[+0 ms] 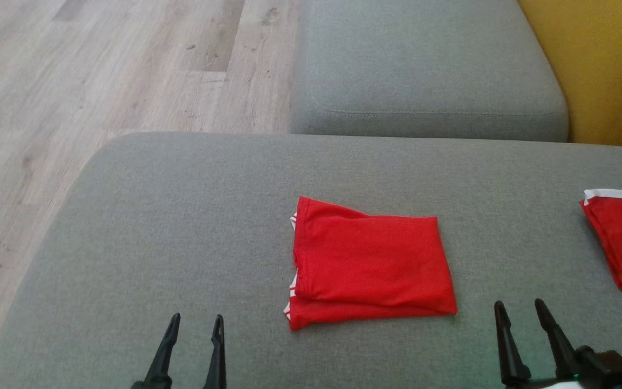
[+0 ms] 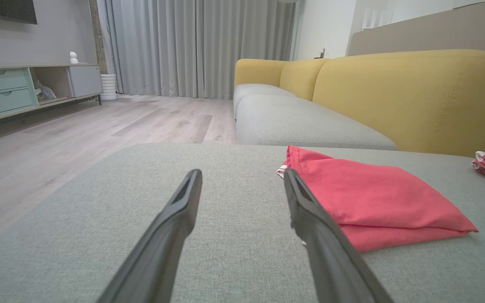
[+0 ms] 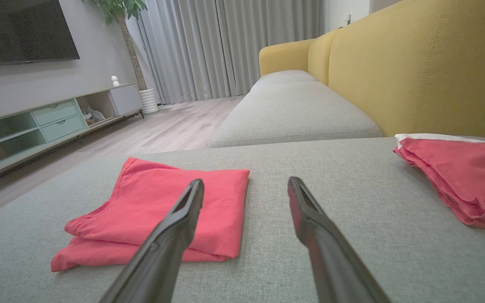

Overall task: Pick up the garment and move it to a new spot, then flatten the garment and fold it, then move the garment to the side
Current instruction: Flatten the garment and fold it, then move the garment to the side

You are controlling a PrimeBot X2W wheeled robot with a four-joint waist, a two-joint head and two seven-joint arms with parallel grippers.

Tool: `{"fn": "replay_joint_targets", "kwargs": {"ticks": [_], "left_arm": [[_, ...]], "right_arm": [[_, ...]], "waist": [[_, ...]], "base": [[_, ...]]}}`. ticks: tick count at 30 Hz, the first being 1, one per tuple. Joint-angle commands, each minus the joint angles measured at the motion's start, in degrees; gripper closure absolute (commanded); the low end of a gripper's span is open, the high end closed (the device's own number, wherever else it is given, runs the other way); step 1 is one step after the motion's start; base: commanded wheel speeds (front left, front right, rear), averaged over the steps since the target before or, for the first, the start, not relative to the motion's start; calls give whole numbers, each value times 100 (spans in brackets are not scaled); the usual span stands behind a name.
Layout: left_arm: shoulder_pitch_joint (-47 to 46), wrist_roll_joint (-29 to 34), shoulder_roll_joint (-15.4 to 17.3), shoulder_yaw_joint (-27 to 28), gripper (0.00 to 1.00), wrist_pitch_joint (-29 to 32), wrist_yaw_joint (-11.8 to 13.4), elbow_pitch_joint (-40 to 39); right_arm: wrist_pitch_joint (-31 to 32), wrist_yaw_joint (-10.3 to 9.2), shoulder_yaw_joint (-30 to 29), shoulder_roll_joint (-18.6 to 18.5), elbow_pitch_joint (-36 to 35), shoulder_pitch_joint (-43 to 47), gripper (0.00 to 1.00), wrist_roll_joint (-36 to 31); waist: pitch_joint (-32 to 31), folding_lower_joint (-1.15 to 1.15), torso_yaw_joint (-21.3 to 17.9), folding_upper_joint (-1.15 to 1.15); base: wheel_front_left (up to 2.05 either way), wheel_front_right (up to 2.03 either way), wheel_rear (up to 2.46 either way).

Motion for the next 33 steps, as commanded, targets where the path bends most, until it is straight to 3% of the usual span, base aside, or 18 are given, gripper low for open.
{"fn": "replay_joint_targets", "kwargs": {"ticks": [1, 22, 26, 33], "left_arm": [[-191, 21, -42, 255, 0, -30, -17, -162], [-272, 5, -43, 172, 0, -30, 41, -162], [-383, -2, -43, 50, 0, -30, 54, -205], [-559, -44, -43, -152, 0, -30, 69, -237]], "right_arm": [[-62, 39, 118, -41, -158, -219, 0, -71], [-63, 39, 260, 22, 60, -240, 0, -181], [-63, 39, 359, -20, 459, -604, 0, -156], [-54, 39, 491, -23, 1887, -1874, 0, 107]], "waist": [[-28, 1, -51, 0], [138, 1, -89, 0], [325, 1, -1, 0], [698, 1, 198, 0]], "base": [[0, 0, 0], [0, 0, 0], [0, 0, 0], [0, 0, 0]]}}
